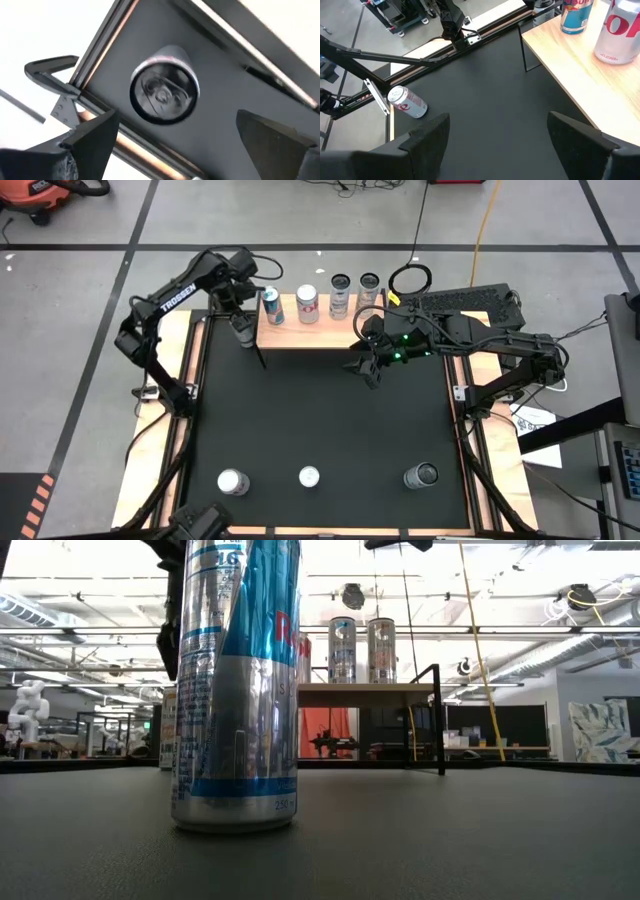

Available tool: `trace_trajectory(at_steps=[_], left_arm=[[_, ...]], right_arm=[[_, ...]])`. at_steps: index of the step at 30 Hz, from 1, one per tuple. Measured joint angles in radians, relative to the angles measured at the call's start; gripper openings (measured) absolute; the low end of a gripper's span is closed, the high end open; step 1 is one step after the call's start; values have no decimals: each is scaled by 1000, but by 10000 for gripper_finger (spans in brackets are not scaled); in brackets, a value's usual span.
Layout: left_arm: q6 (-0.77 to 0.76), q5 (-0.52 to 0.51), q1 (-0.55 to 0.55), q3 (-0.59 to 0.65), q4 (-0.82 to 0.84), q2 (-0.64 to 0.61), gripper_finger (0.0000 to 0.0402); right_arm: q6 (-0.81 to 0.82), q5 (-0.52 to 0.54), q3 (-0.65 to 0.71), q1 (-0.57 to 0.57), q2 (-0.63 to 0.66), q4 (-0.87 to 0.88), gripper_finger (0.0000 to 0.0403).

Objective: Place canned beverage on shelf
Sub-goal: Put the white yellow soda can on the shelf aligned with the other white yellow soda can

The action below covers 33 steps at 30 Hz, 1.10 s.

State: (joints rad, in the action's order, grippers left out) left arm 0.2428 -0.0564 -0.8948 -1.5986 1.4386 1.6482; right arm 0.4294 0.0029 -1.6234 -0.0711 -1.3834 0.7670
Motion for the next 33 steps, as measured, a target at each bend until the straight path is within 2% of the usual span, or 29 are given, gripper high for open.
trace_trajectory(at_steps=[5,33], left_arm=[[1,59,-19,0,-29,0,389],[8,51,-53,-1,-5,68,389]], right_arm=[[-19,0,0,0,0,0,315],[-26,0,0,0,0,0,315]])
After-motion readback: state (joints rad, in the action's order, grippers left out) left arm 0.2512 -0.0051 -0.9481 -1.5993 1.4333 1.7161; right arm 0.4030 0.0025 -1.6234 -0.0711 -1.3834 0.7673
